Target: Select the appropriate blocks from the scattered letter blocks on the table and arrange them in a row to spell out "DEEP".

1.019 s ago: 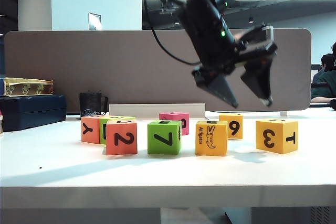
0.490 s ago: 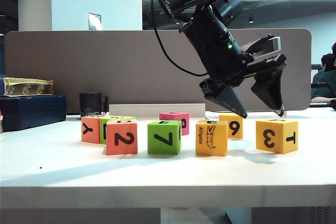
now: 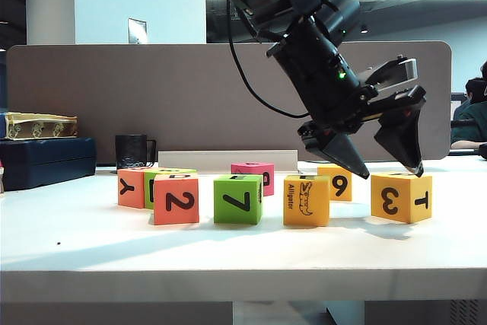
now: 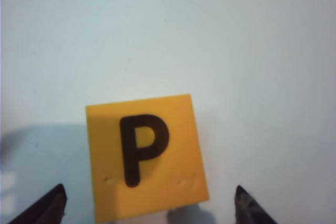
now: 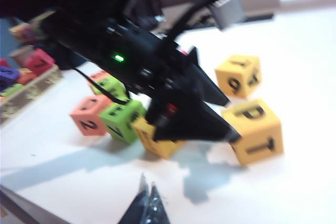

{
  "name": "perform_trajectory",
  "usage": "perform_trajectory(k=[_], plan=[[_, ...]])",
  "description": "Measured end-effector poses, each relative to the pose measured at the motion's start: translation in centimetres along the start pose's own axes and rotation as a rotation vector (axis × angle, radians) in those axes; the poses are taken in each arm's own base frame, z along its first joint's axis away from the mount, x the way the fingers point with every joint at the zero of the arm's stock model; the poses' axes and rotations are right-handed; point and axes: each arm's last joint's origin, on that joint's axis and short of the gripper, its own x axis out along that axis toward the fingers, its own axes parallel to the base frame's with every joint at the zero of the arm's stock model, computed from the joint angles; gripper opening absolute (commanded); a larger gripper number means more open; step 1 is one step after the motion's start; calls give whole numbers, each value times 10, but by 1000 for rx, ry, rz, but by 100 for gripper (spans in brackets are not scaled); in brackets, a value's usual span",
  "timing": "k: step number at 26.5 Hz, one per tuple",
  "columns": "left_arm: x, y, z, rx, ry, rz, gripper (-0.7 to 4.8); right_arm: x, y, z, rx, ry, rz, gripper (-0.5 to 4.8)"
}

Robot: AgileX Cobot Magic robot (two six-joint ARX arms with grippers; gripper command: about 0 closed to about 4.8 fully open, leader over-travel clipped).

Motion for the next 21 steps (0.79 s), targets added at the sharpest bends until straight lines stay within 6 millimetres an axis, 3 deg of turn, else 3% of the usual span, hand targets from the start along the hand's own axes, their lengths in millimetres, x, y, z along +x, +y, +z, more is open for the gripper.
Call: perform_trajectory(k=[8,12,16,21], plan=[[8,2,1,-1,-38,6,403,0,-2,-4,23,31,-42,-5],[22,5,-8,-28,-8,2,393,0,-2,-4,23,31,-42,-5],[25,6,-10,-81,-8,1,282,0,-2,-4,23,31,-42,-5],[25,6,-8,-164,-19,18,270,0,-2,-4,23,31,-42,-5]])
